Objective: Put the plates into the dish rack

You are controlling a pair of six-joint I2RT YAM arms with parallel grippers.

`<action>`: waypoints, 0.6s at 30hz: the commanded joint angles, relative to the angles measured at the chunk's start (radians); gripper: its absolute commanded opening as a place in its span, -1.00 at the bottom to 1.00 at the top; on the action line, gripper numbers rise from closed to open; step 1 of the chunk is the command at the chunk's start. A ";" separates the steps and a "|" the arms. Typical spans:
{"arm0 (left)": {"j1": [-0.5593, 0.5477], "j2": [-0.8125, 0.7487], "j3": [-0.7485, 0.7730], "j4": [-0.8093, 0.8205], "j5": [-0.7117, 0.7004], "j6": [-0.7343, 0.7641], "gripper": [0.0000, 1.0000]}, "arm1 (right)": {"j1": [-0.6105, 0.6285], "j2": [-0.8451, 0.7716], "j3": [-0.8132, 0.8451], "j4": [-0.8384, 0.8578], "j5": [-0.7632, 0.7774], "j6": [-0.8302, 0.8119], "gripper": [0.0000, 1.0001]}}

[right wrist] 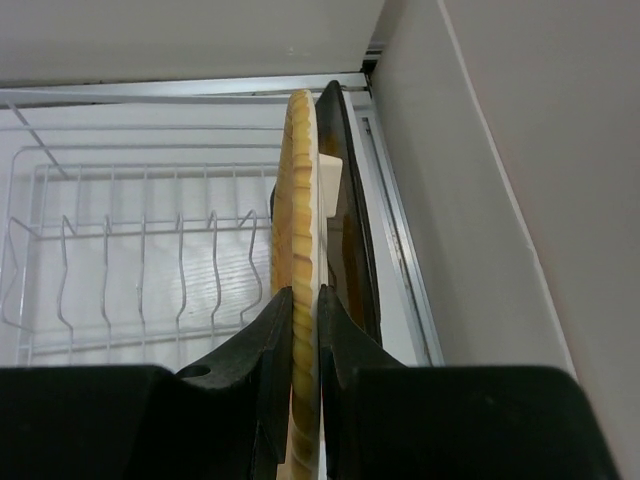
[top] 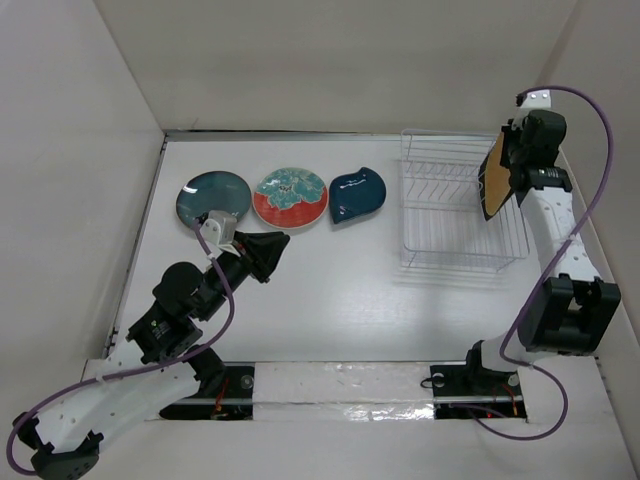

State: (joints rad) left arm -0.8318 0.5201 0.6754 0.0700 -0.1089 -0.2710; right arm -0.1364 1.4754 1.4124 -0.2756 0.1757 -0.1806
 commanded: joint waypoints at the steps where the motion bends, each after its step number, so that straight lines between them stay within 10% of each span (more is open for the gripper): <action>1: -0.006 -0.014 0.010 0.044 -0.006 -0.004 -0.72 | 0.023 -0.015 0.030 0.205 -0.012 -0.086 -1.00; 18: -0.015 0.004 0.012 0.045 -0.014 -0.002 -0.72 | 0.023 0.086 -0.030 0.357 -0.041 -0.119 -1.00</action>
State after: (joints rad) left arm -0.8433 0.5167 0.6754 0.0704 -0.1146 -0.2710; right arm -0.1169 1.5810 1.3884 -0.1108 0.1604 -0.2989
